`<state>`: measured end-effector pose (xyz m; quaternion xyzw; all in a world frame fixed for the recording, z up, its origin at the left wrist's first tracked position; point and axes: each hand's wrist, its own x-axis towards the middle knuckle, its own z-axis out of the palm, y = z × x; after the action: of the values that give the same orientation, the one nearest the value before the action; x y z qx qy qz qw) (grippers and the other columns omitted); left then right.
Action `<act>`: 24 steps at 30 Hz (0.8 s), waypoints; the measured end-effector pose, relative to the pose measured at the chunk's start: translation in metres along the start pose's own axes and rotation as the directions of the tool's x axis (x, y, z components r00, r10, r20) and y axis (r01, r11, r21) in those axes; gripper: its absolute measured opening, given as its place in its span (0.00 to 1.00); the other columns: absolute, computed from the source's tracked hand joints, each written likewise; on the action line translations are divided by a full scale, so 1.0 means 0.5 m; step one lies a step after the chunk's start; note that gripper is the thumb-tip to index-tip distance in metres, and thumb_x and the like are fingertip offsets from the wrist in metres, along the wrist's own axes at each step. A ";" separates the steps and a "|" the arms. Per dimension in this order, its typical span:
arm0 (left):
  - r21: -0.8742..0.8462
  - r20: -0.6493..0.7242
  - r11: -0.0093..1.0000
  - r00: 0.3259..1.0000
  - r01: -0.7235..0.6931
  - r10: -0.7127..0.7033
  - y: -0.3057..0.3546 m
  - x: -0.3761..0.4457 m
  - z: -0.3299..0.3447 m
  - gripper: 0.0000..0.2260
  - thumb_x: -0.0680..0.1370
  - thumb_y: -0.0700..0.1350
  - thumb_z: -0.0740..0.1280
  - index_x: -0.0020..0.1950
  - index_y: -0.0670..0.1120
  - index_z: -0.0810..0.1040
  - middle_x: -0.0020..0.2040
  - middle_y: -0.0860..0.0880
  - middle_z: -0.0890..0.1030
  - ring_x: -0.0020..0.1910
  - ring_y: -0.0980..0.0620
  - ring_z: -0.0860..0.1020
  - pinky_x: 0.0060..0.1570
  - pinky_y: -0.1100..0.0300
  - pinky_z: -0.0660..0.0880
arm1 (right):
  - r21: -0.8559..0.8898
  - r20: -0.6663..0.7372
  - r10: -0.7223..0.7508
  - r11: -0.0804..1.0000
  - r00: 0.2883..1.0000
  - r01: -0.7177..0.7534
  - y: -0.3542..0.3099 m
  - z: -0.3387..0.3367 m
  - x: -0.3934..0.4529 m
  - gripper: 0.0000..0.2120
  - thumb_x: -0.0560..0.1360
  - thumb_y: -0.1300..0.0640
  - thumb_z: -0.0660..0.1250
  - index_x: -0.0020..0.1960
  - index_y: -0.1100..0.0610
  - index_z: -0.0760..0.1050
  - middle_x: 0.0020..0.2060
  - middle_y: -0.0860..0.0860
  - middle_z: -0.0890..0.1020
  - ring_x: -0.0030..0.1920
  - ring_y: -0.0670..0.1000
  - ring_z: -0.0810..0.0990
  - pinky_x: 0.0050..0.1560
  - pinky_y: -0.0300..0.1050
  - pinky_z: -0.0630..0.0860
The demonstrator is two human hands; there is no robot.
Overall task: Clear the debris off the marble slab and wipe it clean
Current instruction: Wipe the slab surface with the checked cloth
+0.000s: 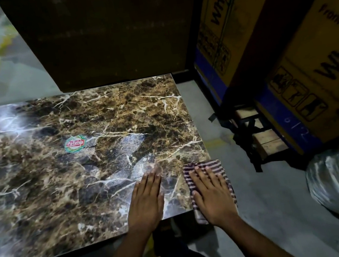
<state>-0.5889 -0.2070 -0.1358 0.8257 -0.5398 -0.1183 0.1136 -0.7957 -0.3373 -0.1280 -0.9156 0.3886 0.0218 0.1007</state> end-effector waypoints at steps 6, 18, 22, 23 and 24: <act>-0.009 0.019 0.999 0.999 0.034 -0.033 -0.002 0.003 -0.011 0.26 0.83 0.57 0.49 0.81 0.52 0.59 0.82 0.52 0.57 0.80 0.51 0.55 0.75 0.51 0.58 | 0.009 0.027 0.070 0.997 0.997 -0.071 0.004 -0.019 0.073 0.30 0.82 0.40 0.43 0.83 0.45 0.51 0.82 0.47 0.55 0.82 0.53 0.49 0.79 0.55 0.46; 0.012 0.016 0.997 0.997 0.073 -0.073 -0.082 0.228 -0.045 0.26 0.84 0.58 0.49 0.82 0.54 0.54 0.82 0.55 0.52 0.81 0.51 0.47 0.75 0.53 0.46 | 0.036 0.012 0.095 0.995 0.995 -0.095 0.000 -0.054 0.400 0.34 0.80 0.37 0.36 0.83 0.45 0.48 0.83 0.48 0.53 0.82 0.56 0.47 0.80 0.56 0.53; 0.010 0.066 0.999 0.997 0.033 -0.034 -0.111 0.313 -0.067 0.26 0.83 0.59 0.52 0.81 0.55 0.58 0.81 0.56 0.55 0.81 0.50 0.53 0.75 0.55 0.46 | 0.037 0.008 0.095 0.995 0.995 -0.096 -0.003 -0.070 0.523 0.33 0.80 0.38 0.38 0.83 0.46 0.49 0.82 0.49 0.55 0.82 0.57 0.49 0.80 0.57 0.55; 0.019 0.073 1.000 0.997 0.015 -0.016 -0.118 0.332 -0.071 0.25 0.83 0.59 0.52 0.81 0.56 0.59 0.81 0.56 0.55 0.80 0.50 0.54 0.75 0.55 0.46 | 0.040 0.001 0.098 0.994 0.995 -0.097 -0.003 -0.073 0.555 0.33 0.80 0.38 0.39 0.83 0.47 0.51 0.82 0.49 0.56 0.82 0.57 0.51 0.79 0.57 0.56; 0.031 0.072 0.999 0.997 -0.008 0.006 -0.125 0.348 -0.074 0.25 0.83 0.60 0.52 0.80 0.58 0.59 0.81 0.56 0.56 0.80 0.50 0.55 0.75 0.54 0.47 | 0.041 -0.007 0.097 0.994 0.995 -0.097 -0.002 -0.076 0.585 0.33 0.80 0.38 0.39 0.83 0.48 0.53 0.82 0.50 0.57 0.82 0.58 0.52 0.79 0.58 0.57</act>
<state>-0.4552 -0.3400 -0.1334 0.8206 -0.5483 -0.1391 0.0816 -0.5924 -0.5512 -0.1250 -0.8936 0.4333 0.0147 0.1165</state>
